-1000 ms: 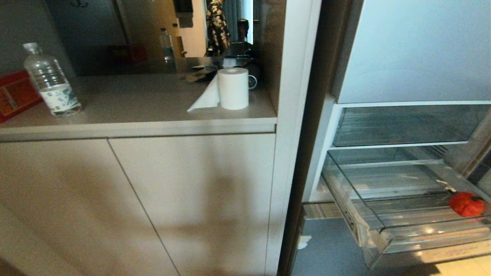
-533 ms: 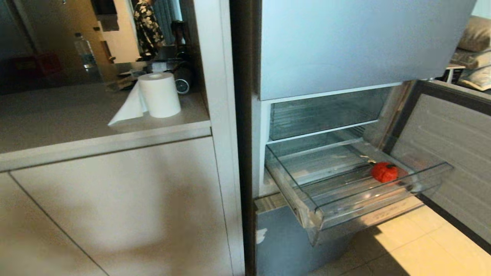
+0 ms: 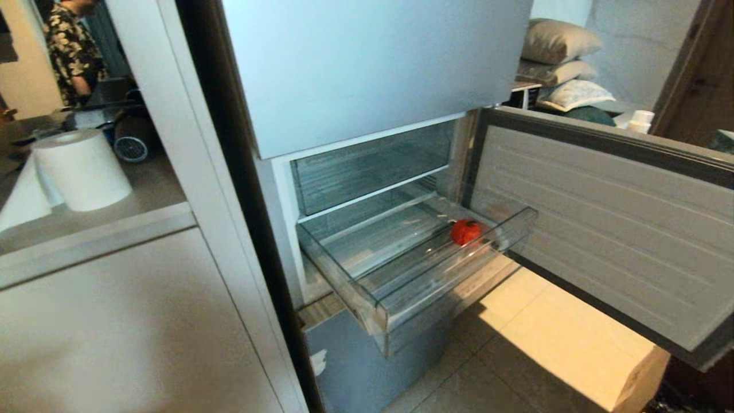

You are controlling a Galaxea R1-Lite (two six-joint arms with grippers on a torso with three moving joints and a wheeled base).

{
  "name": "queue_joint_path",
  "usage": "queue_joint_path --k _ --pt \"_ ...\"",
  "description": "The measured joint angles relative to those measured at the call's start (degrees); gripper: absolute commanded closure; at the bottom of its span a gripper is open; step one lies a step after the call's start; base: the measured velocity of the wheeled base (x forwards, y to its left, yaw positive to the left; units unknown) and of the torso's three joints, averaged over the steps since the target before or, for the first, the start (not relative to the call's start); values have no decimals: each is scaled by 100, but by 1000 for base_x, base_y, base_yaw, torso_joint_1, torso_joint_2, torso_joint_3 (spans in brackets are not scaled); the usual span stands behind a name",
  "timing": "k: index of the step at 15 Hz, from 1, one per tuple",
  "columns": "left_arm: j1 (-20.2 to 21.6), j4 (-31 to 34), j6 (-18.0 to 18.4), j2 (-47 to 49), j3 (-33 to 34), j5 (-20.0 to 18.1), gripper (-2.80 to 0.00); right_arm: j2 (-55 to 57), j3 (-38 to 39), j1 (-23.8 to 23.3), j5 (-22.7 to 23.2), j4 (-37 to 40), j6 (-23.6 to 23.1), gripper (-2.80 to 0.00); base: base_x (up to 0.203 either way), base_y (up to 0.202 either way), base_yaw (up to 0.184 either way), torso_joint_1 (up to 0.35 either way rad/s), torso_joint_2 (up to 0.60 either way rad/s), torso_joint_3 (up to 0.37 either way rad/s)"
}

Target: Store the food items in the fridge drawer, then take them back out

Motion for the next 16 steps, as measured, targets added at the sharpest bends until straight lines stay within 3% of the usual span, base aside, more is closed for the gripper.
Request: queue_joint_path --k 3,6,9,11,14,16 --pt "0 0 0 0 0 -1 0 0 0 0 54 -13 28 0 4 7 -121 3 2 1" --pt "0 0 0 0 0 2 0 253 -158 -2 18 41 -81 0 0 0 0 0 0 0" --pt "0 -1 0 0 0 -1 0 1295 -1249 -307 -287 -16 617 0 0 0 0 0 0 0" --pt "0 0 0 0 0 -1 0 2224 -1913 -1006 -445 -33 1144 0 0 0 0 0 0 0" --pt "0 0 0 0 0 -1 0 3573 -2467 -2818 -417 -466 1534 0 0 0 0 0 0 0" --pt "0 0 0 0 0 0 0 4457 -2600 -4168 -62 -1162 1603 0 0 0 0 0 0 0"
